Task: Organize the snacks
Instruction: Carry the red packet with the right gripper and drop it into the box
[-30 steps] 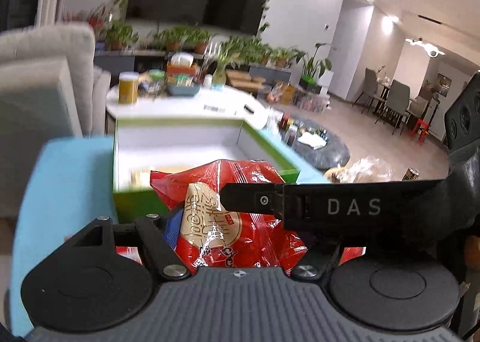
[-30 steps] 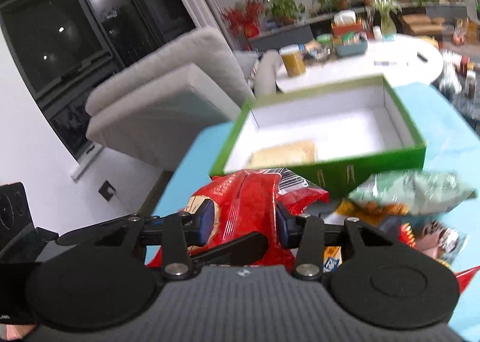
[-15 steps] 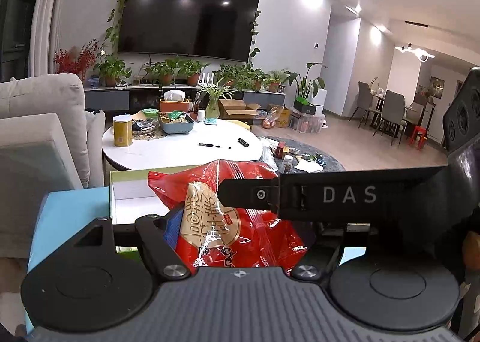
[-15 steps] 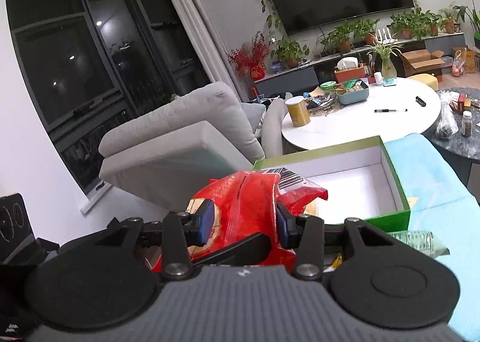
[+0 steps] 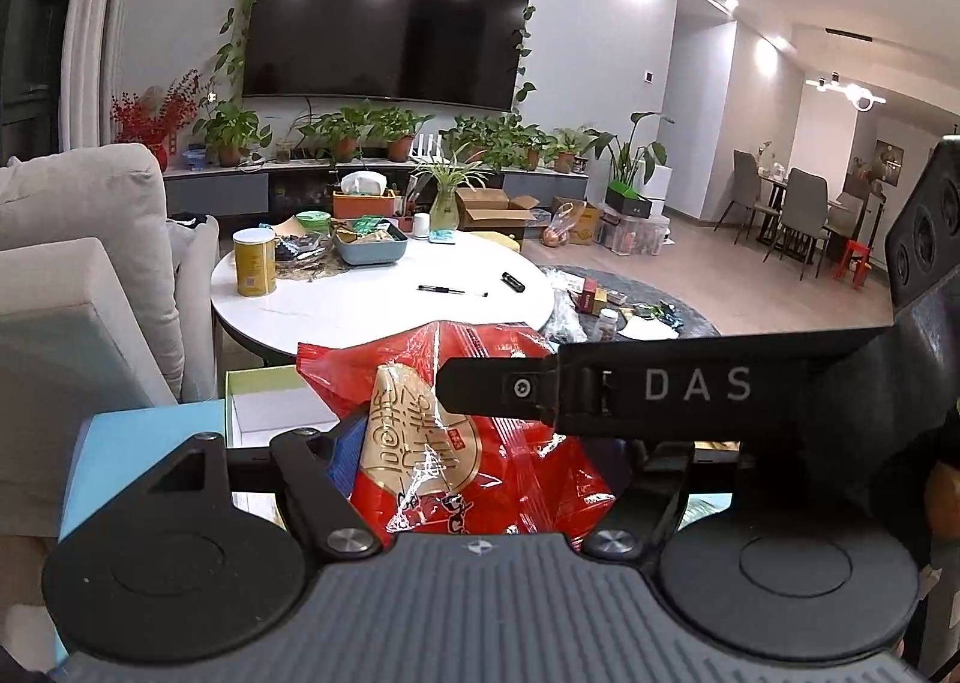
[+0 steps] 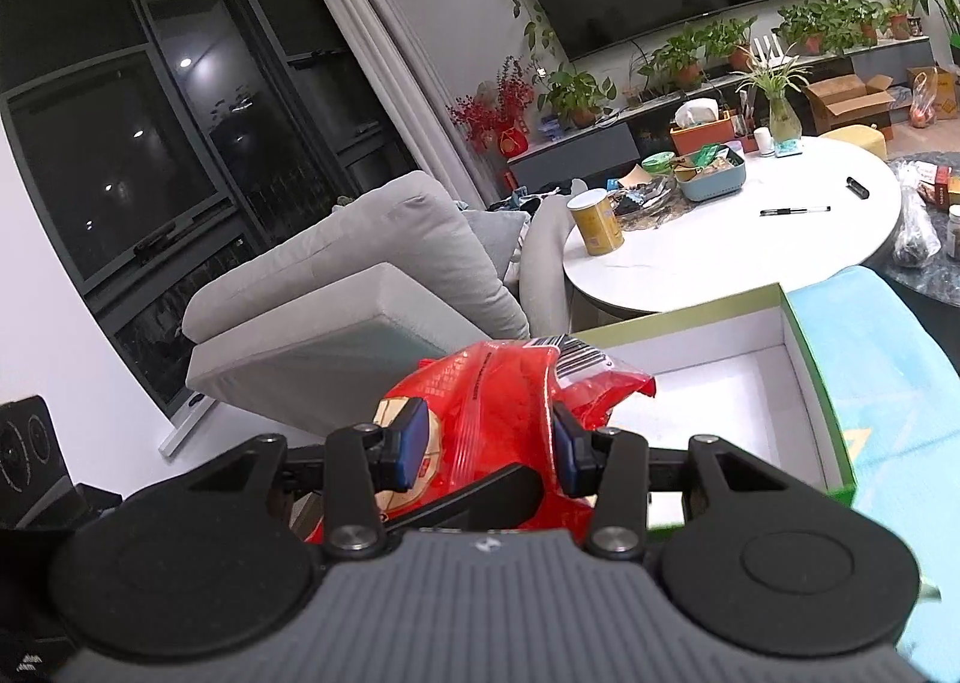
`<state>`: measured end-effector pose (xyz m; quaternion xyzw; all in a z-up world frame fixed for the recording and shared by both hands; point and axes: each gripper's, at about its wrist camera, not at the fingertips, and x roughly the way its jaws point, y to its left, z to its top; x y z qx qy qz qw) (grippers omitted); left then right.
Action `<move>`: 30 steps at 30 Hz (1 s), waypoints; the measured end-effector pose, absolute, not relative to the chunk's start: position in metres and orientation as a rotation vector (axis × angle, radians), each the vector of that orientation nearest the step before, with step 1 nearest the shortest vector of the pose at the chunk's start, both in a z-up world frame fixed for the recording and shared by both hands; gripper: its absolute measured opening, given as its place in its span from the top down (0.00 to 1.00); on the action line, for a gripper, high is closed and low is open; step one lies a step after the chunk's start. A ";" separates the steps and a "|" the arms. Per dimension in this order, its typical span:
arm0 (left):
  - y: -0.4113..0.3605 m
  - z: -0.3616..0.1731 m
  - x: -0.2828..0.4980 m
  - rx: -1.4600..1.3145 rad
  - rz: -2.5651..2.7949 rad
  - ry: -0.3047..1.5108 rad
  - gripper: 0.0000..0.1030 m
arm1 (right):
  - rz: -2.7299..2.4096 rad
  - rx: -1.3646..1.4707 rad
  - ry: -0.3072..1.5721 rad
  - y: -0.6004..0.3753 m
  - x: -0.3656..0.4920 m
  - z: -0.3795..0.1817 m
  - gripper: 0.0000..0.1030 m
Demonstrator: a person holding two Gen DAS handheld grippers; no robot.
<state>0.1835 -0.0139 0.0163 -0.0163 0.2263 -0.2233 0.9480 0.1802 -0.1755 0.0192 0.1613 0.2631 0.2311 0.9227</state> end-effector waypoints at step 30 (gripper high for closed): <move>0.005 -0.029 0.293 -0.025 -0.372 0.560 0.35 | 0.492 0.331 0.672 -0.154 0.278 -0.026 0.49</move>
